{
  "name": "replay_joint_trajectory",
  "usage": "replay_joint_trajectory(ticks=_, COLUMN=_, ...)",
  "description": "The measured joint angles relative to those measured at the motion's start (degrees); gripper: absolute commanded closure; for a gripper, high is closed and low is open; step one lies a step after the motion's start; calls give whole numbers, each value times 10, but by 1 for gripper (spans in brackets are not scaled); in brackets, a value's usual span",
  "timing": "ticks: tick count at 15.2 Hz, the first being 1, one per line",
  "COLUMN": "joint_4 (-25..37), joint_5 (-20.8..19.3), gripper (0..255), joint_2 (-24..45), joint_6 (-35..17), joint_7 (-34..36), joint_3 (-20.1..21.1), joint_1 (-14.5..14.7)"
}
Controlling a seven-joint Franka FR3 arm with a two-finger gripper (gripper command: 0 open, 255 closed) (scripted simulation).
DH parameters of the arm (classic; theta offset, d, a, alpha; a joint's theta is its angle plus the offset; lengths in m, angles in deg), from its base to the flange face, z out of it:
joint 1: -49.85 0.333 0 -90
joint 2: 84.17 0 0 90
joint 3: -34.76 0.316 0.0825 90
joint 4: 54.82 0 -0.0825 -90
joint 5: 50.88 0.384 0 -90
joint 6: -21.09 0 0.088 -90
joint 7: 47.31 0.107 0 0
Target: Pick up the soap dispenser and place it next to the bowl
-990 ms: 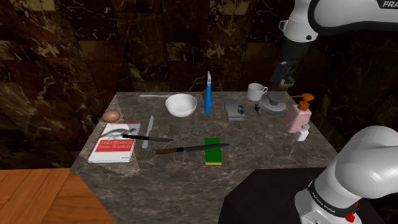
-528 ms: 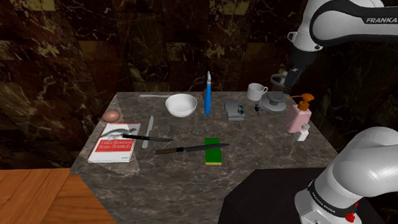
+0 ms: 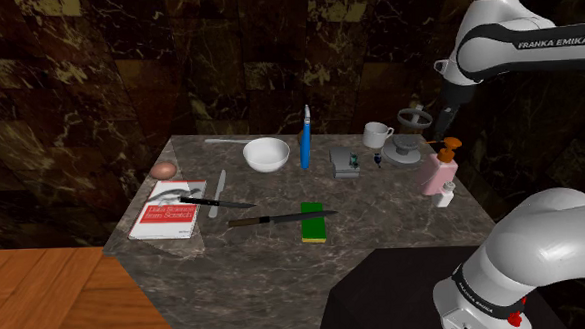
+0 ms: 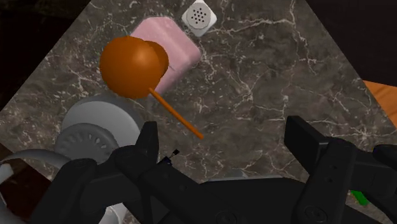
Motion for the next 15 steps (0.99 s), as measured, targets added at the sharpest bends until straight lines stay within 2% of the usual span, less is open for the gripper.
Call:
replay_joint_trajectory(ticks=6, joint_4=23, joint_5=-42, gripper=0, joint_2=79, joint_6=-58, joint_7=-77, joint_3=-75, joint_1=-14)
replay_joint_trajectory(ticks=15, joint_4=-12, joint_5=-57, gripper=0, joint_2=112, joint_6=-127, joint_7=-82, joint_3=-102, joint_1=-18)
